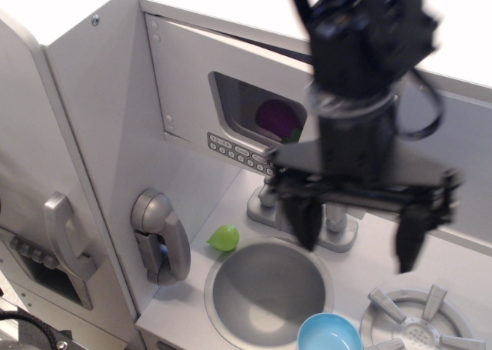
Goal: Close microwave
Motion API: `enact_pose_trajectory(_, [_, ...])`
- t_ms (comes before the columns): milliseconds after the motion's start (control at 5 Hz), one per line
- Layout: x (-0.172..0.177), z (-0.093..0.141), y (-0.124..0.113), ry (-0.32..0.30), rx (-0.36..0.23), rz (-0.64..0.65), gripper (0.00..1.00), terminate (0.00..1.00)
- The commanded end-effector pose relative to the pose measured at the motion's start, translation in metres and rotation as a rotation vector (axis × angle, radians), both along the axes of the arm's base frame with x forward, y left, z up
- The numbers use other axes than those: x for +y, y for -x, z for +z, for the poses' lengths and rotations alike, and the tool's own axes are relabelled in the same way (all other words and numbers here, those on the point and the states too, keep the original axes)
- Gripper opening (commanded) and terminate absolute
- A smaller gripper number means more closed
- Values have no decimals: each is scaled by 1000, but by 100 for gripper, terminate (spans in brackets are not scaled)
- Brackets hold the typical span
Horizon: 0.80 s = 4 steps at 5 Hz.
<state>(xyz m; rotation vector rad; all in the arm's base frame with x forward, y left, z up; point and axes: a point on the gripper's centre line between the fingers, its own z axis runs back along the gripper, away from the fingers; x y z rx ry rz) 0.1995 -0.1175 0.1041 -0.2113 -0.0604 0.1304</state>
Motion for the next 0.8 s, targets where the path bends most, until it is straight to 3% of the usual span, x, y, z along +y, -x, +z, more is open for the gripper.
enact_pose_trajectory(0, [37,5,-29,-39,-61,74,100,0])
enact_pose_trajectory(200, [46,7,-53,-39,-95,125,100,0])
enact_pose_trajectory(600, [48,7,-71,-63,-161,162,100,0])
